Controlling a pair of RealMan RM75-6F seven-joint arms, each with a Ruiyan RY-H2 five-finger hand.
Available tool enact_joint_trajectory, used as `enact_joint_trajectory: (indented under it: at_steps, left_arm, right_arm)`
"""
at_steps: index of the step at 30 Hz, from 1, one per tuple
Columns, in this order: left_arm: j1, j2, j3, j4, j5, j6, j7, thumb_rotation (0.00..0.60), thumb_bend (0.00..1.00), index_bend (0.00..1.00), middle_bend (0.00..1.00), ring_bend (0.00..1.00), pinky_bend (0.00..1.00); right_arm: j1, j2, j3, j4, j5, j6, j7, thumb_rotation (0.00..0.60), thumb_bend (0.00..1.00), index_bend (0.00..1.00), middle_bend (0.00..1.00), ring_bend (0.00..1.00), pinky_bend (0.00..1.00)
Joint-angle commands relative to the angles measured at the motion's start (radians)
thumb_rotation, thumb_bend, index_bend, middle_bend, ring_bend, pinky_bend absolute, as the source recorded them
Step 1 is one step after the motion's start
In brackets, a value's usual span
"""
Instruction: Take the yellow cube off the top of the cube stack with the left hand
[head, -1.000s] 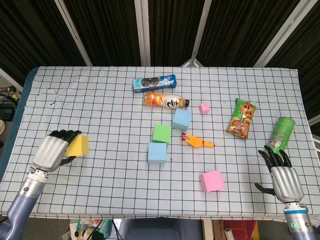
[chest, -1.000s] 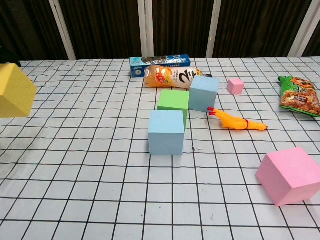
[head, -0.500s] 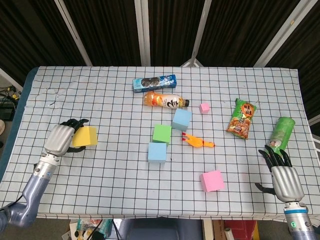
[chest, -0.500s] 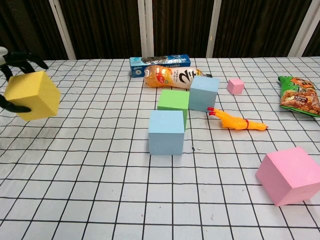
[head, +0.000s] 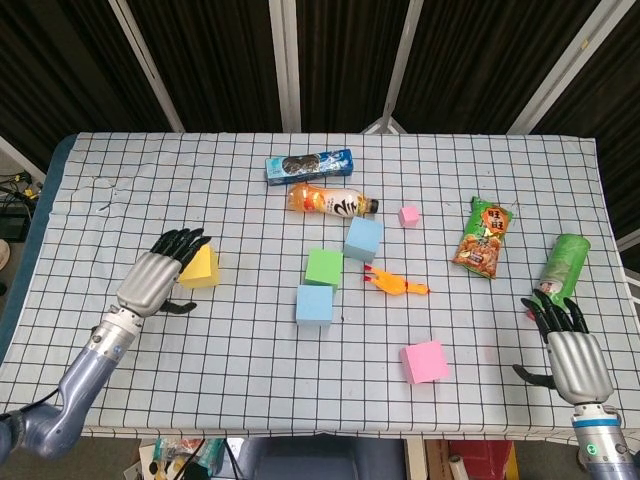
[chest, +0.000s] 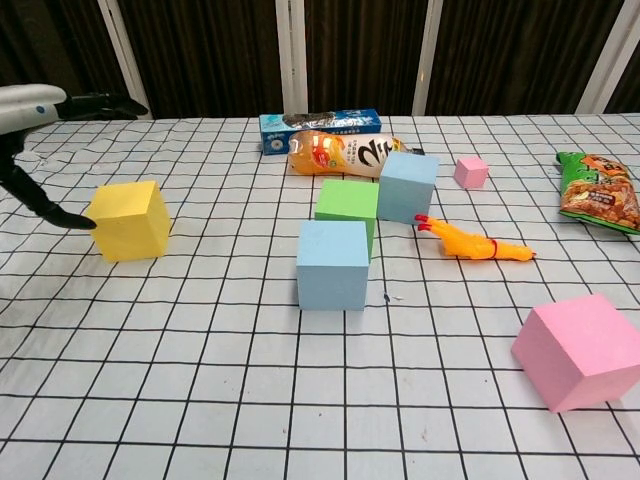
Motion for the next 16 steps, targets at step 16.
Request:
enact_joint_trajectory:
  at_steps: [16]
  left_arm:
    - [0.490,0.254,0.177,-0.084,0.077,0.503,-0.049,0.600,0.02,0.03,0.03,0.00,0.10]
  right_arm:
    - [0.003,-0.019,0.000,0.010,-0.024,0.016,-0.023,0.600,0.00,0.14,0.07,0.18,0.02]
